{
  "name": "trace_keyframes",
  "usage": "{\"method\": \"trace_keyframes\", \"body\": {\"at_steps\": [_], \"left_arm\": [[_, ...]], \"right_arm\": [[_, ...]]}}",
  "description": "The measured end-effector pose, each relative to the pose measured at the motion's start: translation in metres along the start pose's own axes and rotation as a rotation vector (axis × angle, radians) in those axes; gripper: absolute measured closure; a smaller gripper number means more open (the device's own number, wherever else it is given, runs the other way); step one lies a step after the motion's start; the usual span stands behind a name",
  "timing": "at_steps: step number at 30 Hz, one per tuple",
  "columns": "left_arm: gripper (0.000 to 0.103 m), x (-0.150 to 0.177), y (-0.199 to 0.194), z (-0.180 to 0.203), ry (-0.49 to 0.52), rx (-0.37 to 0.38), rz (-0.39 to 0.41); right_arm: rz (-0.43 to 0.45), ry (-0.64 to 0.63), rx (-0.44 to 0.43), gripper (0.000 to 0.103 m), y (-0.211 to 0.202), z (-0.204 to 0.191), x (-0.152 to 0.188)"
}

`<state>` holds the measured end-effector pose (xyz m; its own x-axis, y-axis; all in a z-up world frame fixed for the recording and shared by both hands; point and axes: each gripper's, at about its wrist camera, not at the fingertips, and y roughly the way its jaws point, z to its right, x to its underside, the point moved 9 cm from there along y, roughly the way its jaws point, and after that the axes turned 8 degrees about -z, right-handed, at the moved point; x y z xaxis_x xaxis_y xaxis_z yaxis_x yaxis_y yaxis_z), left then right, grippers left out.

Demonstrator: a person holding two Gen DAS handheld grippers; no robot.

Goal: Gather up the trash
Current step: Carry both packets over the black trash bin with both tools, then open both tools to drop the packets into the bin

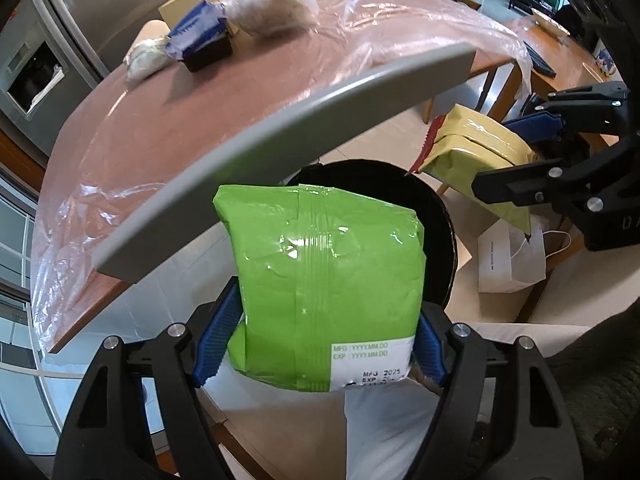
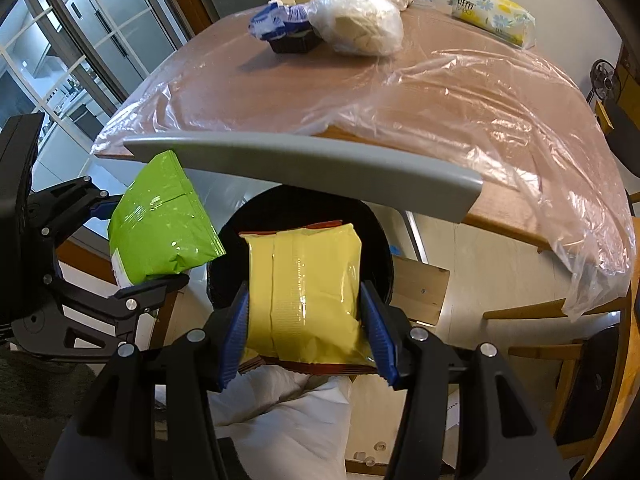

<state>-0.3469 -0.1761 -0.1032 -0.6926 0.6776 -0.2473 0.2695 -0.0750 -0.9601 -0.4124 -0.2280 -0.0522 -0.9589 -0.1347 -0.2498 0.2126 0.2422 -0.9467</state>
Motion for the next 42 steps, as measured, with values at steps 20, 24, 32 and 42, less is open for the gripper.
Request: {"method": "trace_keyframes", "body": {"at_steps": [20, 24, 32, 42], "left_arm": [[0.027, 0.000, 0.053, 0.000, 0.024, 0.017, -0.088], [0.027, -0.003, 0.064, -0.002, 0.028, 0.009, -0.101], [0.027, -0.007, 0.075, -0.001, 0.033, 0.013, -0.121], [0.012, -0.008, 0.081, -0.006, 0.055, 0.018, -0.098]], "right_arm": [[-0.098, 0.019, 0.007, 0.051, 0.058, 0.002, -0.004], [-0.118, 0.024, 0.020, 0.051, 0.069, 0.004, -0.006], [-0.130, 0.043, 0.031, 0.051, 0.079, 0.009, -0.008], [-0.108, 0.034, 0.012, 0.023, 0.067, 0.005, -0.010]]}}
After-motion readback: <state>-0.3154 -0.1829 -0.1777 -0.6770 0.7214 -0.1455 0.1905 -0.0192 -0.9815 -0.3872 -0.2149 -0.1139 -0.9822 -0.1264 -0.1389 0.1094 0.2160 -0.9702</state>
